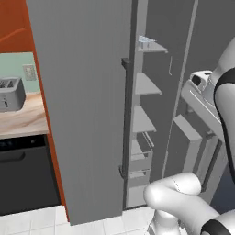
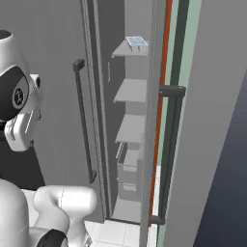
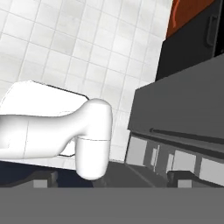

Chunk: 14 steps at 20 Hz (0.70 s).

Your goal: The ice cube tray has been filled with water. Take the tray and place it in the freezer to make ice. Close the freezer door after placing the tray.

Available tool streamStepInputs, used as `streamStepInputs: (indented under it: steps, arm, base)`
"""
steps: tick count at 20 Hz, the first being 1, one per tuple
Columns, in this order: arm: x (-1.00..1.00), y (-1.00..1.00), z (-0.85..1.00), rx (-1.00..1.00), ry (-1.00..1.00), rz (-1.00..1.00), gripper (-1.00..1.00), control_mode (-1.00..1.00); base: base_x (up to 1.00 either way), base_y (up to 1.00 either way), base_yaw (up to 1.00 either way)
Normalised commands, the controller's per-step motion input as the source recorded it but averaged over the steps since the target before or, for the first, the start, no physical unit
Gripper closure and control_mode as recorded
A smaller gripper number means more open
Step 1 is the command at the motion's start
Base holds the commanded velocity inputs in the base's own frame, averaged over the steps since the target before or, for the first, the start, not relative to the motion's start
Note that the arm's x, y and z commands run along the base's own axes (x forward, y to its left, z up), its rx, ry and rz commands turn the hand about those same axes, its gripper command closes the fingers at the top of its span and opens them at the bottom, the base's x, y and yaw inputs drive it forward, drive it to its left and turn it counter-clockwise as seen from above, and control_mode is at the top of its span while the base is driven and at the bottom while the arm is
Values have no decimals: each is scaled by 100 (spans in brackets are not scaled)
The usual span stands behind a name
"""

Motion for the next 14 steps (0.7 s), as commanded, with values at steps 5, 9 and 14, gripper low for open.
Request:
streamStepInputs:
  steps: [5, 9, 14]
  arm:
    - [0, 0, 0, 0, 0, 0, -100, 100]
    - [0, 0, 0, 0, 0, 0, -100, 100]
    - [0, 0, 0, 0, 0, 0, -100, 100]
  base:
    - [-100, 19, -8]
    - [-92, 21, -3]
    - [-8, 16, 0]
